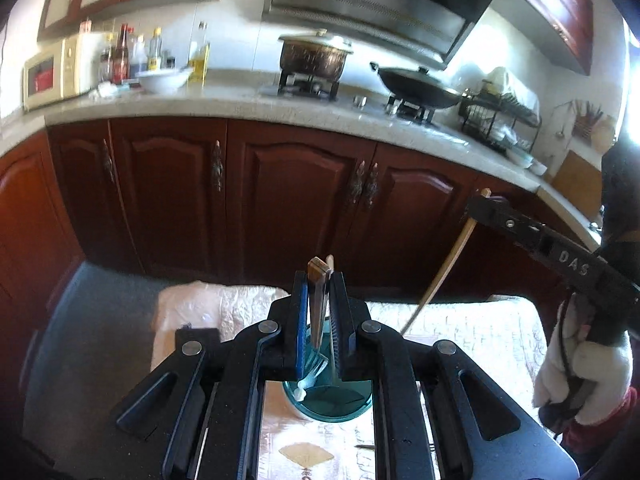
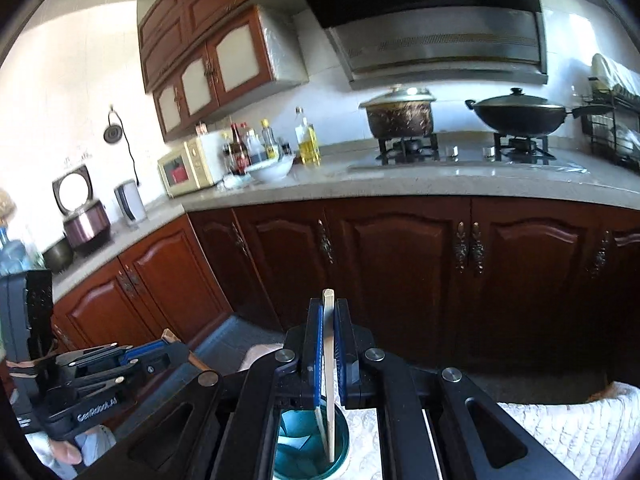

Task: Organize utensils
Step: 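Lift the fork with the left tool while the right tool carries the chopstick over the holder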

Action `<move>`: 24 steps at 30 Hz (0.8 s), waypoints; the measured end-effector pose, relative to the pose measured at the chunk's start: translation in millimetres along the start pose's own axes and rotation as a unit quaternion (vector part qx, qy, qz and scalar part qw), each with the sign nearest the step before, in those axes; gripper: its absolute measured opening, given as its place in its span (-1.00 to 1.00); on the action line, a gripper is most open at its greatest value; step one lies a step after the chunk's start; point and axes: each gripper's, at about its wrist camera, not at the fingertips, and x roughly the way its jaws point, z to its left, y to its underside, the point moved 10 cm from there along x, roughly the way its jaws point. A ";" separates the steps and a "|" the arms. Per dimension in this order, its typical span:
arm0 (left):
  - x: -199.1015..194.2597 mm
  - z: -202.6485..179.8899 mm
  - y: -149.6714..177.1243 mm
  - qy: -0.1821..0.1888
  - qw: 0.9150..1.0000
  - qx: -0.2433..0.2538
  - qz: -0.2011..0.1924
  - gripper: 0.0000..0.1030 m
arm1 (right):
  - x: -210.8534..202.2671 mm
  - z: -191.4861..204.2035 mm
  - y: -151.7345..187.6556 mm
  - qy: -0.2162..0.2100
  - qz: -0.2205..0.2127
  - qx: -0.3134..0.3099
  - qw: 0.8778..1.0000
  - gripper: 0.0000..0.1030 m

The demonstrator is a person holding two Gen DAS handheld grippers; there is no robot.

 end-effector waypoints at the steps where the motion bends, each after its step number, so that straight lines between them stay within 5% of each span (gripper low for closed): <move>1: 6.6 2.5 2.6 -0.003 1.000 -0.001 0.004 -0.82 | 6.8 -0.1 3.2 0.000 0.005 0.000 1.000 -0.91; 12: 38.8 3.0 18.3 -0.011 1.000 0.004 0.021 -0.82 | 65.2 -14.4 57.2 -0.012 0.077 0.017 0.997 -0.91; 24: 33.6 -9.9 16.5 0.021 0.999 0.000 0.035 -0.82 | 61.4 -13.4 65.8 -0.017 0.084 0.015 0.996 -0.91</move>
